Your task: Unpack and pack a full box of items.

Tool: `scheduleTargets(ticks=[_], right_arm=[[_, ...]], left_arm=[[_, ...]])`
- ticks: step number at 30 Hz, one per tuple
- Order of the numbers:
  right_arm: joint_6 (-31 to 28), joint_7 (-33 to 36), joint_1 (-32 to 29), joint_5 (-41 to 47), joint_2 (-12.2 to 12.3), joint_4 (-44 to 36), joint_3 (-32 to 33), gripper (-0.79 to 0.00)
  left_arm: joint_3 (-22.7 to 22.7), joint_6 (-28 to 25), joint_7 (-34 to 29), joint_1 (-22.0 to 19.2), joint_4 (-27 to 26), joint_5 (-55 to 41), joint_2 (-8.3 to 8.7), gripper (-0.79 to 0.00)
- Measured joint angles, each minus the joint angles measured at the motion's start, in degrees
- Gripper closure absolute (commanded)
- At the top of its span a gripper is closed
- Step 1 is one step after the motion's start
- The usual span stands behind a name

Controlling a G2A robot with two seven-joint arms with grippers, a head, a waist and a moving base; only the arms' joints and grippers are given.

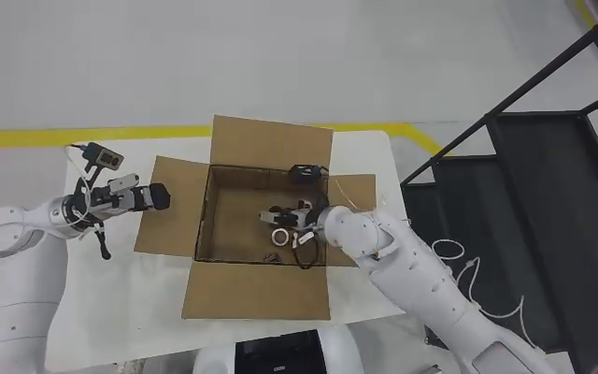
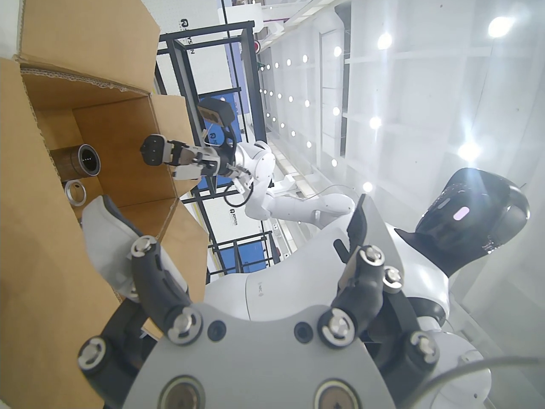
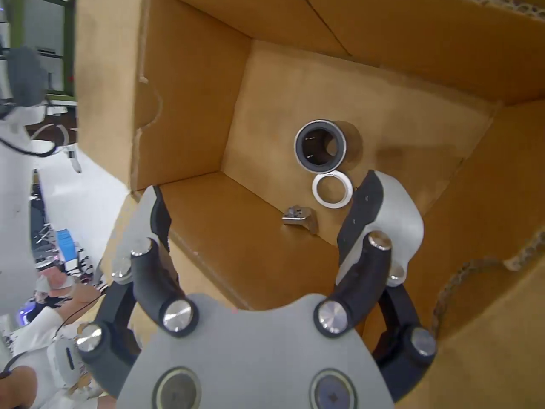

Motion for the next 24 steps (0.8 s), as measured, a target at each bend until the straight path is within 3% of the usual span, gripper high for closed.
scheduleTargets(ticks=[6, 24], right_arm=[[5.75, -1.29, 5.65, -1.95, -2.19, 4.48, -5.80, -0.785], [5.89, -1.24, 5.76, -1.96, -2.21, 4.56, -5.87, -0.785]], left_arm=[[0.01, -0.01, 0.00, -0.01, -0.04, 0.07, -0.01, -0.785], [0.01, -0.01, 0.00, -0.01, -0.04, 0.07, -0.01, -0.785]])
